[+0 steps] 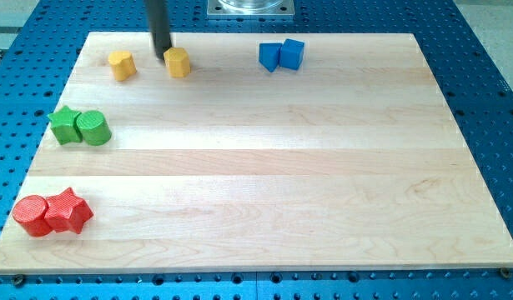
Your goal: Move the hexagon into the triangle
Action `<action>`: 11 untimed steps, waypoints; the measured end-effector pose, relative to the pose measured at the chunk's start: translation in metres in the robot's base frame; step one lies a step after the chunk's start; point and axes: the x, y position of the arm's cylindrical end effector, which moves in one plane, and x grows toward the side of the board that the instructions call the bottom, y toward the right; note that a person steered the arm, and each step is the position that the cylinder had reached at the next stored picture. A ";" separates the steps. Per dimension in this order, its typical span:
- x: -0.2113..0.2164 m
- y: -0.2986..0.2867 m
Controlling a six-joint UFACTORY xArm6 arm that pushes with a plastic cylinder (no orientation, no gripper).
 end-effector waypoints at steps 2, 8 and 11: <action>0.021 0.082; 0.064 0.157; 0.064 0.210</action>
